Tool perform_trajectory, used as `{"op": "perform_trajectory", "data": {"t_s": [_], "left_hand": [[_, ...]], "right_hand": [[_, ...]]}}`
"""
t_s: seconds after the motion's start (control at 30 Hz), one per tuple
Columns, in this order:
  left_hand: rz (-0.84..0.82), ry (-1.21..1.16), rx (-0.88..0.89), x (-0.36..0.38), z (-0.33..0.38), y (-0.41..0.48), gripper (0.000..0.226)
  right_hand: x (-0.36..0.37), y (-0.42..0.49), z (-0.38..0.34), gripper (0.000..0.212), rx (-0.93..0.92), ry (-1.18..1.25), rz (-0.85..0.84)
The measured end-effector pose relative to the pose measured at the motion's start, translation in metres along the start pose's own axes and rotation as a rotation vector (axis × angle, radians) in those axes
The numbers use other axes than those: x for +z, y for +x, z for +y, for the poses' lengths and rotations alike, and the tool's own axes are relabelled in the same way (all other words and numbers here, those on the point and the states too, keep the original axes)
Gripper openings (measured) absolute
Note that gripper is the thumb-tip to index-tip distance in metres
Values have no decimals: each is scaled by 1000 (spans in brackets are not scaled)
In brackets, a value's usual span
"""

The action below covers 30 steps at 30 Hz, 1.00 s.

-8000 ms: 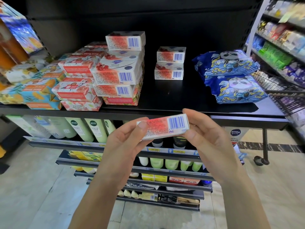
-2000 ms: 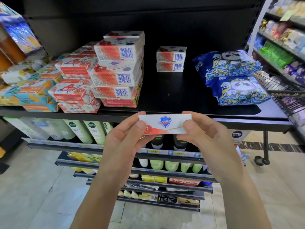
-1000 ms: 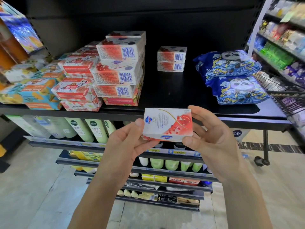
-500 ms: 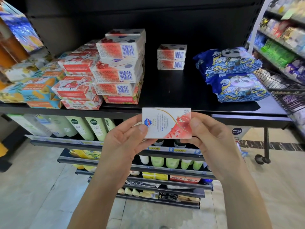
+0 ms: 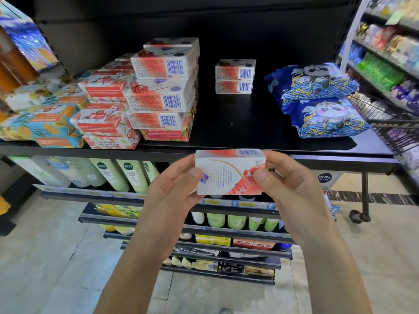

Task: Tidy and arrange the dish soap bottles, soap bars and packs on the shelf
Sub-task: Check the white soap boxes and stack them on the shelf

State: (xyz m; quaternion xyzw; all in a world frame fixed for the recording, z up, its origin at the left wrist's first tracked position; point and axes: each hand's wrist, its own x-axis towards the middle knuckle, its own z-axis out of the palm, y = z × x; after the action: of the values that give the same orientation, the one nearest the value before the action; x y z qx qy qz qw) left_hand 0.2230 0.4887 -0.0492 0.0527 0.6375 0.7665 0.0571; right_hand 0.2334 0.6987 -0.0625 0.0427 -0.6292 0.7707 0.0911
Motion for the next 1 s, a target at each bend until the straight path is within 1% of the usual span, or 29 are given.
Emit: {"op": "perform_trajectory", "data": {"t_s": [0.07,0.13,0.17,0.27,0.3,0.47,0.5,0.6,0.63,0.8,0.93,1.0], "left_hand": [[-15,27,-26,0,1,-2,48],[-18,18,-52,2,2,-2,44],[-15,7,-63,3,3,-3,45],[18,-19,-75,6,6,-3,59],[20,-18,-70,6,6,-2,60],[15,-11,-31,4,6,-3,47],[13,-11,-21,3,5,-3,44],[16,-14,0,2,3,-4,40],[20,-24,1,1,2,-4,40],[14,-32,7,0,0,-3,44],[28,-14,0,0,1,-3,47],[29,0,-9,0,1,-4,47]], "right_hand": [[0,0,1,44,-34,0,-23],[-1,0,2,45,-63,8,-44],[-1,0,3,44,-76,9,-55],[-2,0,4,40,-115,-6,-101],[-2,0,5,40,-126,-10,-118],[-1,1,4,45,-130,-5,-161],[-1,1,4,48,-119,-2,-160],[-3,1,4,65,-33,0,-151],[-3,1,4,67,2,-15,-138],[3,0,4,62,116,-97,-87],[4,-1,4,82,153,-120,-58],[3,-1,4,82,163,-113,-43]]}}
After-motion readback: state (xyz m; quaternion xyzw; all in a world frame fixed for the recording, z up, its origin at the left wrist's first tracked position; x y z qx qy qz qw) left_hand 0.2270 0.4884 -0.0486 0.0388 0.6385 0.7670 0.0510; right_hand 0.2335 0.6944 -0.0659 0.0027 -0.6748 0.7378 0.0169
